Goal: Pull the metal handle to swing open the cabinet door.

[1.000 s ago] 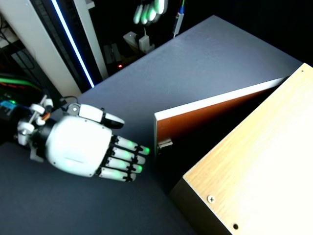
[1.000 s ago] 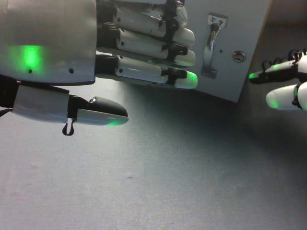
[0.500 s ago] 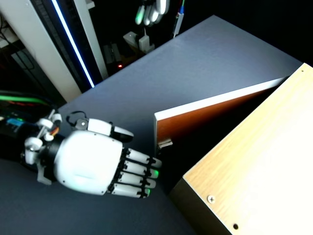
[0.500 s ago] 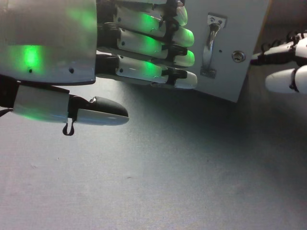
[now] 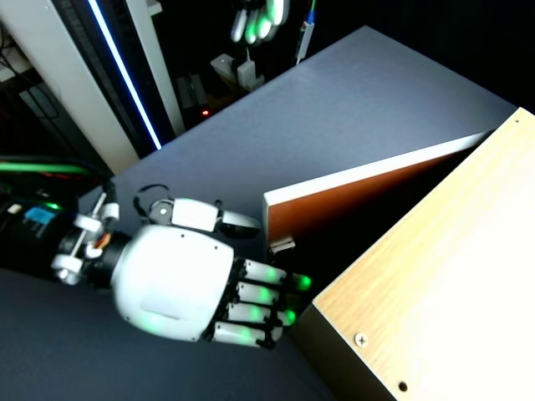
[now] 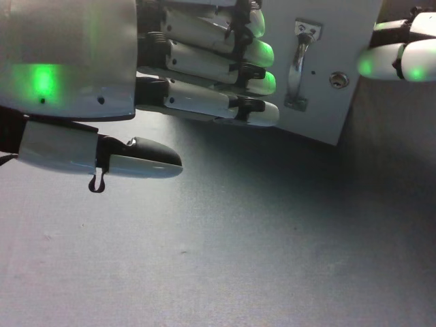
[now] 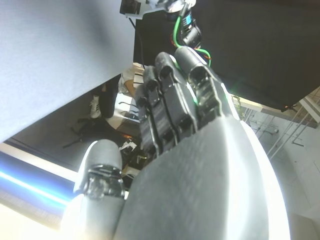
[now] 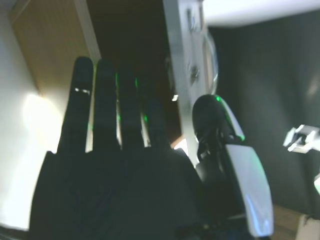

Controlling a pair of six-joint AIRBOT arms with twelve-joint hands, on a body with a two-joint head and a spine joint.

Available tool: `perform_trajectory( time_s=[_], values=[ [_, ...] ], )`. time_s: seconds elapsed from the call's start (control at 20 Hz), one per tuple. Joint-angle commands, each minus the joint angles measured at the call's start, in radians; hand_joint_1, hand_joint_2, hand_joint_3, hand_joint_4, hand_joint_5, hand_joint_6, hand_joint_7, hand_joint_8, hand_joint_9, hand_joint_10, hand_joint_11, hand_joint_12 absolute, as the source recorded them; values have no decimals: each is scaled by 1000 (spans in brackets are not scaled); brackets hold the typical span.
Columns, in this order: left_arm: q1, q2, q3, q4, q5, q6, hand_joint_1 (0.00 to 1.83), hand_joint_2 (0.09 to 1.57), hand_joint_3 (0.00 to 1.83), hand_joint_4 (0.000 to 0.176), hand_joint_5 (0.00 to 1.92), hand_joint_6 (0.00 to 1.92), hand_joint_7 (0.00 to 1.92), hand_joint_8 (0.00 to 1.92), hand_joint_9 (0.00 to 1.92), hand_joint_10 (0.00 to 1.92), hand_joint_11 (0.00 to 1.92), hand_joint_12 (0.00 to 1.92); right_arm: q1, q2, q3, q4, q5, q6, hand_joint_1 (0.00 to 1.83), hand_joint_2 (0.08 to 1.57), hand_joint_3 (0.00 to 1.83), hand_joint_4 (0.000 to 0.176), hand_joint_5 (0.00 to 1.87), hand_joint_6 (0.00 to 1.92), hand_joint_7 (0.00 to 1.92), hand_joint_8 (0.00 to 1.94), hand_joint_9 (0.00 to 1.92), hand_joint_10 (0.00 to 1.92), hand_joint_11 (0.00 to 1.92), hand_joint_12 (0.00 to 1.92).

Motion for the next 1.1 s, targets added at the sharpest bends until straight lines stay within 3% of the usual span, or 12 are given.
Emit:
perform_trajectory(
  time_s=[0.0,0.45,1.05],
  values=[
    [-10,8,-3,-96,-23,6,0,1571,17,0,416,2,454,1,422,1,23,903,17,5,10,36,147,23,0,1571,43,0,266,7,288,3,266,4,0,748],
    [-10,8,-3,-96,-23,6,0,1571,41,0,423,2,454,2,422,3,30,922,17,7,-19,-46,223,97,0,1571,53,0,254,2,282,1,265,1,0,712],
    [-10,8,-3,-96,-23,6,0,1571,36,0,424,0,456,0,420,0,8,919,-2,17,-92,-211,296,108,0,1571,37,0,264,2,297,1,280,1,0,718]
  ],
)
